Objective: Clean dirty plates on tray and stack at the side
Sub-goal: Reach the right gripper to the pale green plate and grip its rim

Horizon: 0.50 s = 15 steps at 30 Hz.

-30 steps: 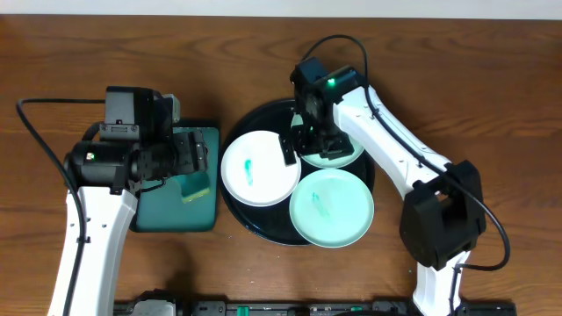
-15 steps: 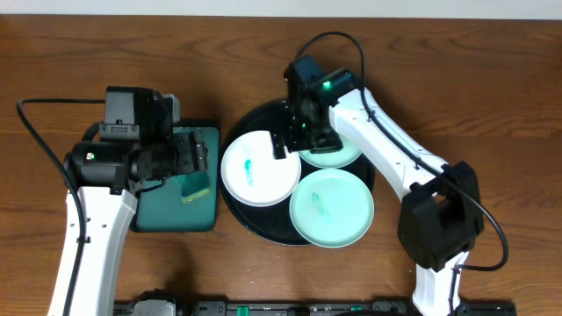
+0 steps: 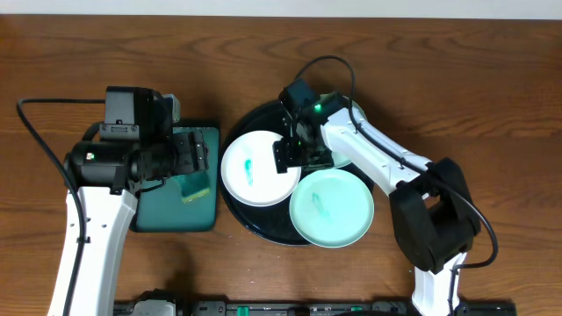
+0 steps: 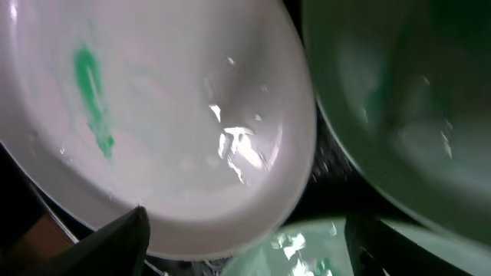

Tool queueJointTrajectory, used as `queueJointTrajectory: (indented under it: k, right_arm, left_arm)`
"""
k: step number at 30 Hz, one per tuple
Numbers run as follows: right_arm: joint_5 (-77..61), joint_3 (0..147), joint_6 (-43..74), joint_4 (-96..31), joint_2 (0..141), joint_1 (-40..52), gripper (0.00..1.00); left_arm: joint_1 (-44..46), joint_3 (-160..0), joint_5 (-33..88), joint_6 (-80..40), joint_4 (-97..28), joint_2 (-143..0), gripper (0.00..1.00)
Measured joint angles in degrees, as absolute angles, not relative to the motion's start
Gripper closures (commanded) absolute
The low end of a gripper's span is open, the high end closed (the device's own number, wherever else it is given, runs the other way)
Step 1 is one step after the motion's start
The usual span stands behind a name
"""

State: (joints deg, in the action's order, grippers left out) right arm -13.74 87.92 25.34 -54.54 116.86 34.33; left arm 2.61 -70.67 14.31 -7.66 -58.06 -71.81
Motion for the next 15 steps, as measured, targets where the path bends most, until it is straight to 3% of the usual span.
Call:
queueJointTrajectory:
  k: [15]
  right_arm:
    - [-16.3,81.7,22.8,-43.5,116.9,34.4,0.27]
  left_arm:
    - [2.6,-70.7,14.3,-7.6,-58.0,-71.8,0.19]
